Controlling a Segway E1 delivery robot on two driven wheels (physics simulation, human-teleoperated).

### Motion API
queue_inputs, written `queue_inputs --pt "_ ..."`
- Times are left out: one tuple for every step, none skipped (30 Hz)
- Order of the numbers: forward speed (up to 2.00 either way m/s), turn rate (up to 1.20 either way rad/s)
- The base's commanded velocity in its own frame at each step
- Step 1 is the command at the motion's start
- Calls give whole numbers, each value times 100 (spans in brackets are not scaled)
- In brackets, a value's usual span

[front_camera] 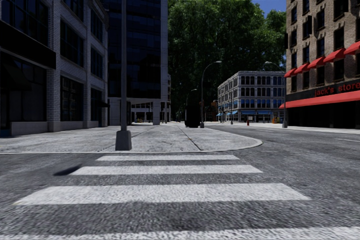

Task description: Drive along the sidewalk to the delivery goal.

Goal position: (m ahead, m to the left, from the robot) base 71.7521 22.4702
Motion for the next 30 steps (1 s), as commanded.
queue_inputs --pt "200 10" --pt "200 10" --pt "200 12" --pt "200 21" --pt "200 25" --pt "200 25" --pt "200 27" --pt "200 27" --pt "200 27" --pt "200 27" --pt "200 27" --pt "200 27" --pt "200 27" --pt "200 27" --pt "200 27" --pt "200 27" --pt "200 27" --pt "200 25" --pt "200 21" --pt "200 20" --pt "200 20" --pt "200 20" --pt "200 20" --pt "200 20" --pt "200 20" --pt "200 20" --pt "200 20" --pt "200 20" --pt "200 20" --pt "200 20"
